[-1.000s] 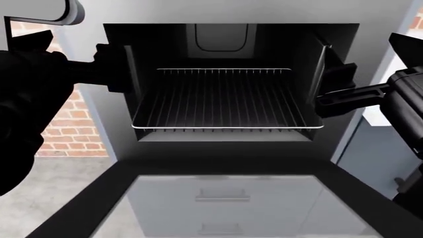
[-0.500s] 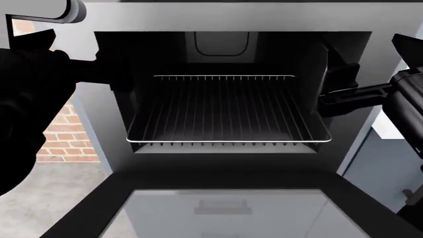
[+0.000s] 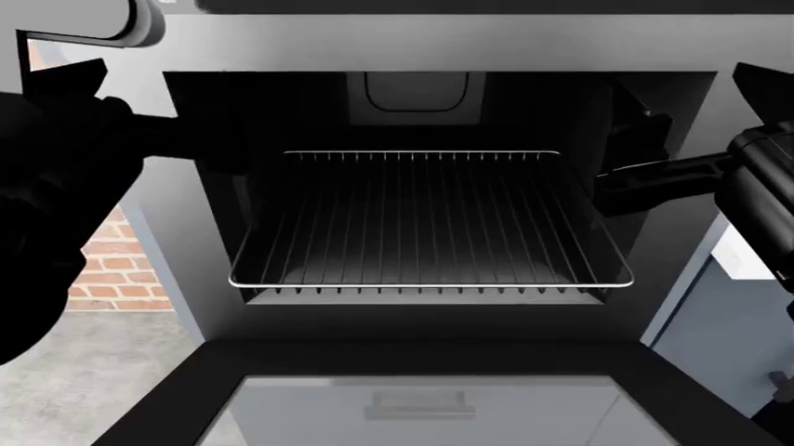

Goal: Fully slide the oven rack out.

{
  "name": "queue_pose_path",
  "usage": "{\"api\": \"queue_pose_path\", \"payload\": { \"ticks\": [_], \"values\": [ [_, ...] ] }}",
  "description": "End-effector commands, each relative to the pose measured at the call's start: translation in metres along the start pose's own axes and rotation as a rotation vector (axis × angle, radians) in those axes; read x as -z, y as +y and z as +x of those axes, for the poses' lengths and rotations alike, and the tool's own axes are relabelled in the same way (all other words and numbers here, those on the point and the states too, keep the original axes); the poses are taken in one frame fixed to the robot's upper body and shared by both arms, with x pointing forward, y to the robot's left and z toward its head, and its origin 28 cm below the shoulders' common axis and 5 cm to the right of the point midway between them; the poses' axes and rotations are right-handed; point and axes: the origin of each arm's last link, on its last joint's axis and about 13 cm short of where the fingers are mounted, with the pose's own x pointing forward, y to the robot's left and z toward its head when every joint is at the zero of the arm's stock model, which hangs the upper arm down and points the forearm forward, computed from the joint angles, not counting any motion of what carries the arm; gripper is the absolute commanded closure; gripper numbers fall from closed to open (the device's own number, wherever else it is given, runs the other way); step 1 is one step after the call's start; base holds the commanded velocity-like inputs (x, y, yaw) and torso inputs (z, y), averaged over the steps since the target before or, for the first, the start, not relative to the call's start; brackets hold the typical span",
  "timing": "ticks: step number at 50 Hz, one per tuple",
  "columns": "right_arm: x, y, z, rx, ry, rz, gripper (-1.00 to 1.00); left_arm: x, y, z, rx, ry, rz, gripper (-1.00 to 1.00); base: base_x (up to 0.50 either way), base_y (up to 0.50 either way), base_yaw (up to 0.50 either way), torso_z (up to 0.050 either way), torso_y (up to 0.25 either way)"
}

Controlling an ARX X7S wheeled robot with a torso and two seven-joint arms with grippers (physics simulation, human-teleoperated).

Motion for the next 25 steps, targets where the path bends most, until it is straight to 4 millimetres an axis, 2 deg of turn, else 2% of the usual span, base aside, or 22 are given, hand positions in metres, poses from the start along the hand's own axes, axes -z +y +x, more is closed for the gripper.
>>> {"api": "queue_pose_path", "payload": {
  "ticks": [1,12,25],
  "values": [
    [0.001,-0.001,0.0,0.016,0.021,0.02,-1.0,0.003,-0.001,0.0,0.007,0.012,0.001,-1.0,0.0,0.0,0.0,0.0,0.0],
    [-0.017,-0.002,-0.002,0.0,0.003,0.021,-1.0,-0.006,0.002,-0.008,0.007,0.018,0.01,-1.0,0.0,0.0,0.0,0.0,-0.007],
    [-0.031,0.0,-0.013,-0.033,-0.006,-0.002,-1.0,-0.026,-0.004,-0.038,0.108,0.076,-0.019,-1.0,0.0,0.0,0.0,0.0,-0.11]
  ]
}}
